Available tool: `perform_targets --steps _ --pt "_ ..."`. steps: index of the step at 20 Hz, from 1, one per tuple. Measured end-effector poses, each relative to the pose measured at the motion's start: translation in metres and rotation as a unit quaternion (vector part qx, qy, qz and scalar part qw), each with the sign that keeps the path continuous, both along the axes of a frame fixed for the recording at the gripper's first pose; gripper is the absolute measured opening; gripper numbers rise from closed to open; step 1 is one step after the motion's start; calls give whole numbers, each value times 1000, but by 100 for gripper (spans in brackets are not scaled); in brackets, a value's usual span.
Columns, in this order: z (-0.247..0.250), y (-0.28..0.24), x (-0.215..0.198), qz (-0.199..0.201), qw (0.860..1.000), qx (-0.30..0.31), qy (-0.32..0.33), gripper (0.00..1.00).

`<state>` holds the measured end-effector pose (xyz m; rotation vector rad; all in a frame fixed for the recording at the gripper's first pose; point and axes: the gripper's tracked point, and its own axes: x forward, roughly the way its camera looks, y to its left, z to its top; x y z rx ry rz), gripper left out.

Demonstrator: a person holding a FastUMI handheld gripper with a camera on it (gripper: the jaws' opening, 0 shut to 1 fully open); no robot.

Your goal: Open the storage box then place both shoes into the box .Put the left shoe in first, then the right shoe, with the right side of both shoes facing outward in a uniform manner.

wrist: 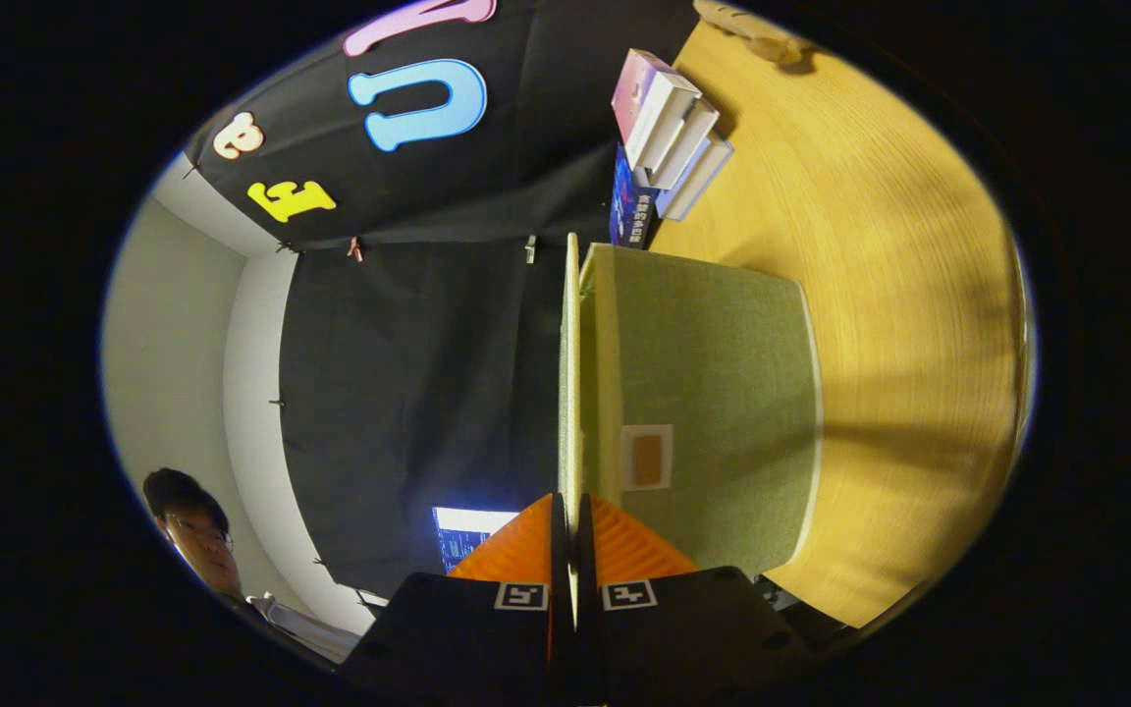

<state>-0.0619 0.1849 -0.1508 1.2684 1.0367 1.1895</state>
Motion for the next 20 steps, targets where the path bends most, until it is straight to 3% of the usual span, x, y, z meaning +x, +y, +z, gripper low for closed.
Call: perform_targets --steps 5,10,14,20 --pt "82 24 -11 5 998 30 -60 5" --pt "148 91 -25 34 990 24 -136 6" --pt "159 147 -36 53 985 4 -163 6" --pt "162 209 -37 50 988 0 -146 9"
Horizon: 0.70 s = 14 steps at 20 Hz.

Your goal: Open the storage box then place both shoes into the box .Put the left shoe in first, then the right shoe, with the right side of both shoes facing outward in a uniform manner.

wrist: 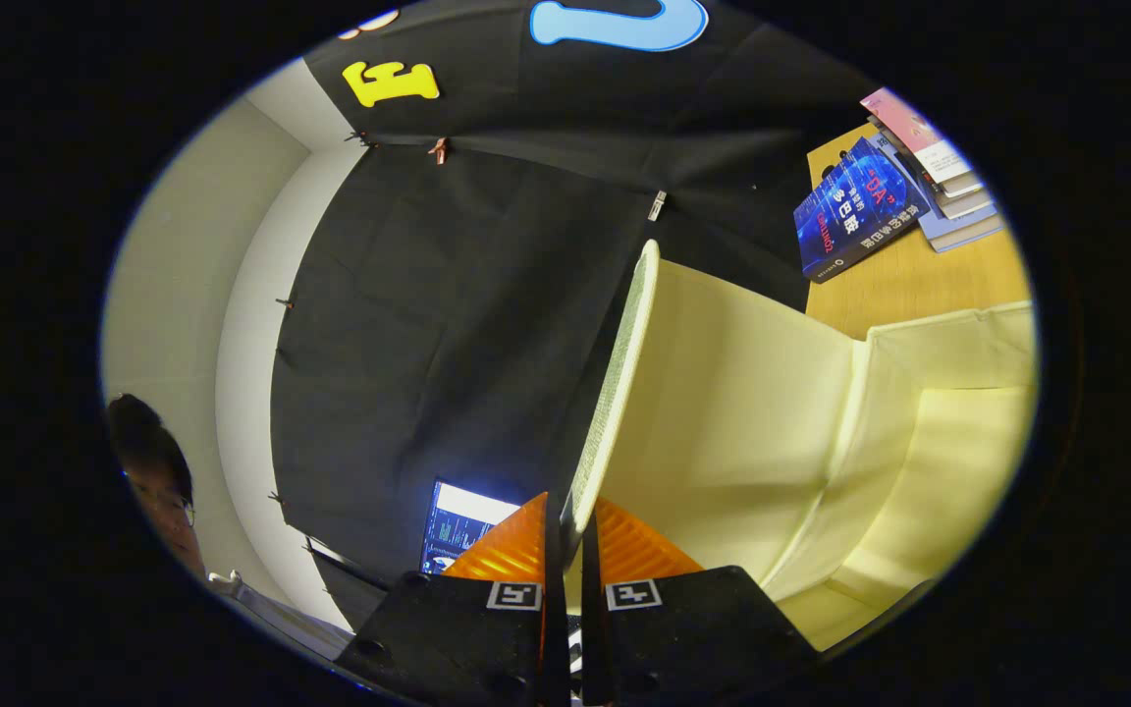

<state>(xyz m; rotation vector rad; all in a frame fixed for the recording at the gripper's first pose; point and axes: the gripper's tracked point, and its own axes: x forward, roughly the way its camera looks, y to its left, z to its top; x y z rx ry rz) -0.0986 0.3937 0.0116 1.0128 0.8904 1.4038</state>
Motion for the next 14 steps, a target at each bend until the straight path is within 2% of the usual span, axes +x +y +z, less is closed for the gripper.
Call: perform_targets --steps 6,9,10,11,14 --pt "-6 32 3 12 1000 -14 12 15" --pt "-17 33 -1 20 999 -28 5 24" --pt "-21 33 0 20 999 -36 -2 31" --pt "-27 33 -1 18 999 -46 -8 34" --pt "-39 28 2 6 997 -74 -24 73"
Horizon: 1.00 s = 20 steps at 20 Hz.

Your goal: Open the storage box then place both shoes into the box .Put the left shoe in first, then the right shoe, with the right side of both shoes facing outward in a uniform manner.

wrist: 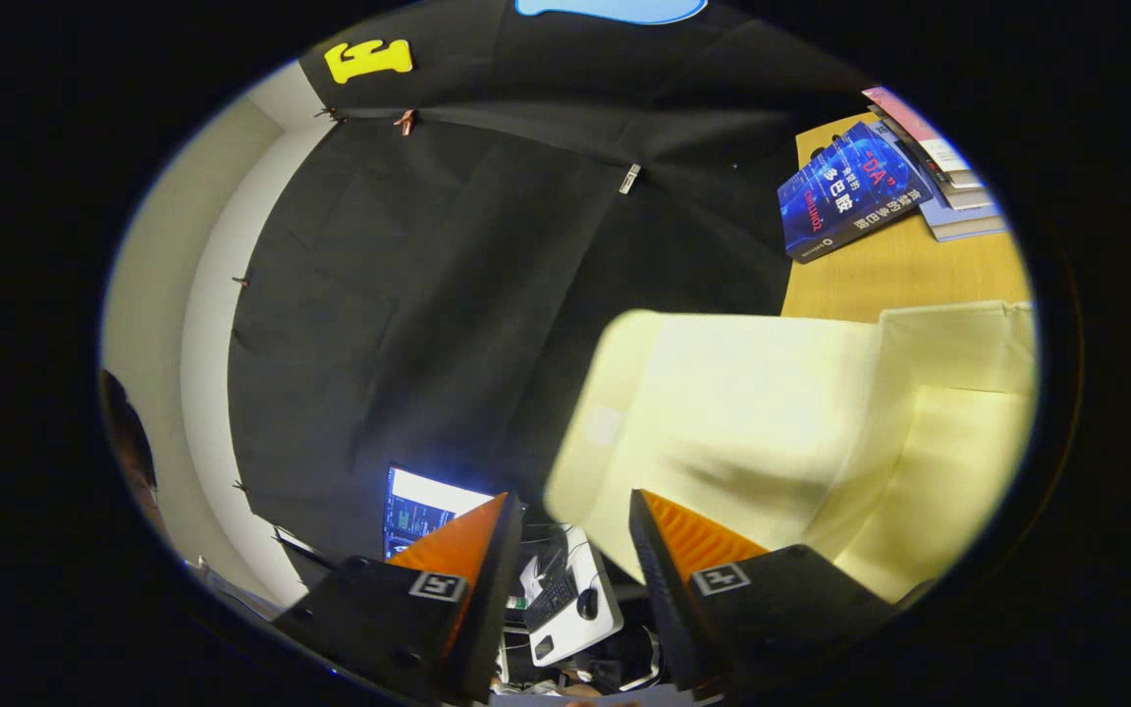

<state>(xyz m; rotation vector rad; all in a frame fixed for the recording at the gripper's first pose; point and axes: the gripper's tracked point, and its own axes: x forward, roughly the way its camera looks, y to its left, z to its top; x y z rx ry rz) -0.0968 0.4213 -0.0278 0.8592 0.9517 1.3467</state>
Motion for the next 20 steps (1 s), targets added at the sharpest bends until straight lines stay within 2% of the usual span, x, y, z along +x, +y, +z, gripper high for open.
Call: perform_targets --steps 1,3,9,12,16,20 --pt "-2 -3 2 -7 1000 -8 -7 87" --pt "-6 -11 5 -23 999 -19 -21 94" --pt "-8 -60 1 -55 995 -50 -60 95" --pt "-21 -96 -7 -64 991 -89 -77 95" --pt "-53 -158 0 -107 975 -164 -107 96" --pt "-80 -248 34 -187 950 -231 -91 97"
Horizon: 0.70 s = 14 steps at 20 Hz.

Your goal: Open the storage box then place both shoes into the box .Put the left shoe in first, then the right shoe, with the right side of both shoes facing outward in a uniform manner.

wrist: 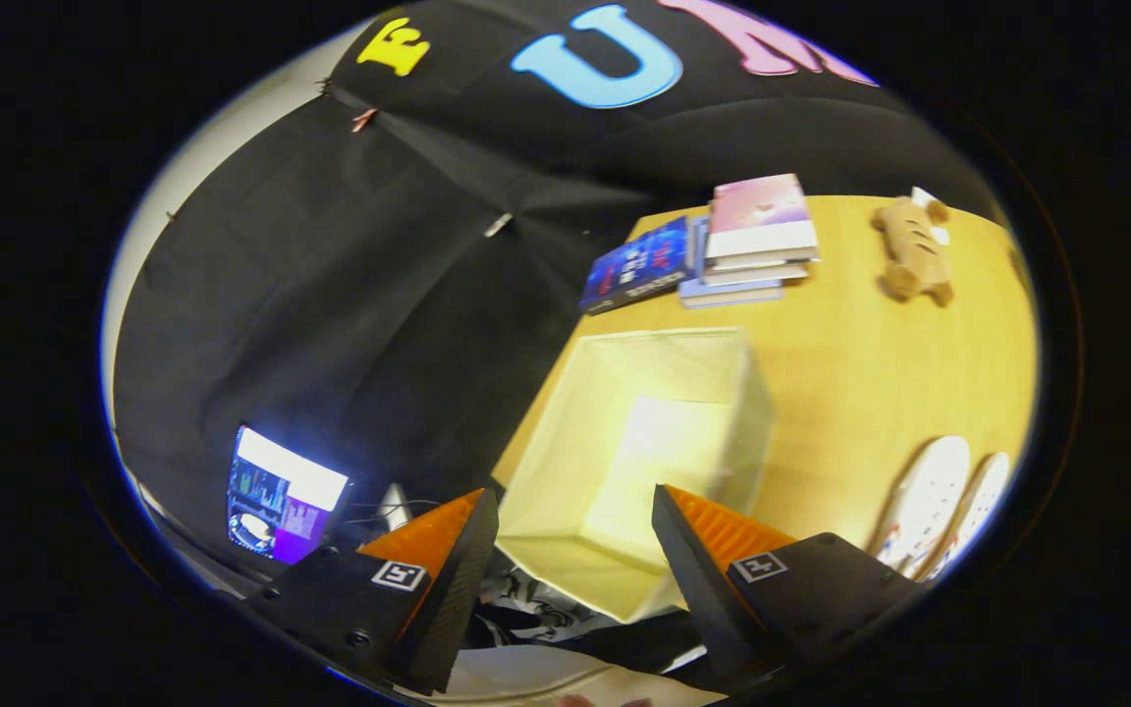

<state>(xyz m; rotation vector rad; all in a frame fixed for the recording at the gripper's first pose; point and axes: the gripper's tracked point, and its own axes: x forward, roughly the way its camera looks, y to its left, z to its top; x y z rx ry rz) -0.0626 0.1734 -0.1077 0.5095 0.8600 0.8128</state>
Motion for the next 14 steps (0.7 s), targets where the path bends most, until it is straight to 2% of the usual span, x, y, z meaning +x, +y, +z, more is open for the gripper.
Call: perform_targets --steps 3,6,10,14 --pt "-24 -74 36 -76 996 -30 19 96" --pt "-68 -137 48 -110 988 -93 46 96" --pt "-140 -185 31 -97 972 -184 111 92" --pt "-198 -207 14 -74 957 -236 153 77"
